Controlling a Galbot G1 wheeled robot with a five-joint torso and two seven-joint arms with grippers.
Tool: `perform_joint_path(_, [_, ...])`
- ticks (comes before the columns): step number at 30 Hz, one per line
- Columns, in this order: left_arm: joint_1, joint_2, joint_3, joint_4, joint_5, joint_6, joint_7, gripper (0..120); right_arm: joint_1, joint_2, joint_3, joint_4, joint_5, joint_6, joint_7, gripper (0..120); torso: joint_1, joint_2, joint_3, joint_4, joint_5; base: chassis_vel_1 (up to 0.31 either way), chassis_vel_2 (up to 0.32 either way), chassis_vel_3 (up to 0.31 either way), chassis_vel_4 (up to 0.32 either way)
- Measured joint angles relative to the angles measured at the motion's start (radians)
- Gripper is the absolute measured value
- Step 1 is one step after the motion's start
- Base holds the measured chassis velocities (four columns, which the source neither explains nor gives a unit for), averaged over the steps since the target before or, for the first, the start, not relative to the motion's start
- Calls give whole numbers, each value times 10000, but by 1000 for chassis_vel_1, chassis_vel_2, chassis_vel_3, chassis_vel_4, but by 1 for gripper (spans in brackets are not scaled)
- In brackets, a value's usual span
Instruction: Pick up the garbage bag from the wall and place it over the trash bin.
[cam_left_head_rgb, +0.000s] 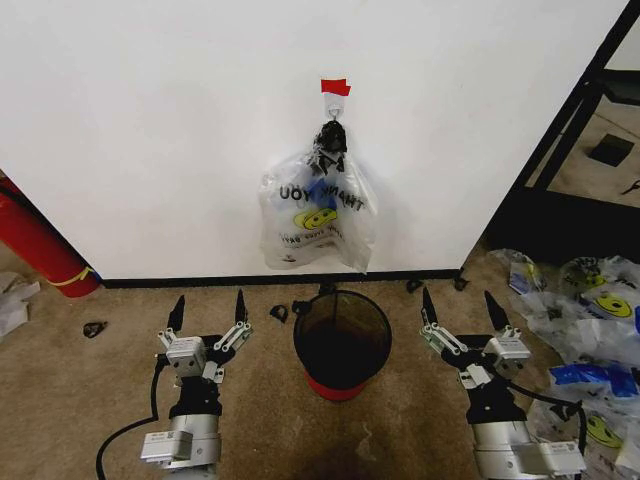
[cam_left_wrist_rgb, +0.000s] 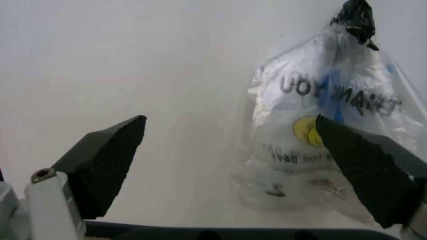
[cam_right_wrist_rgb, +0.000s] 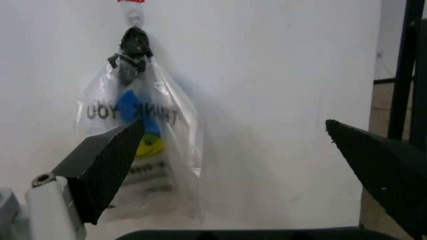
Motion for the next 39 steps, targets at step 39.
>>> perform_joint_path(39, [359,286,23,-90,521,-28,35,100,9424,-785,-1899,-4636,10598,-4228,-144,100,1,-1,1,1,-3,0,0,0,0])
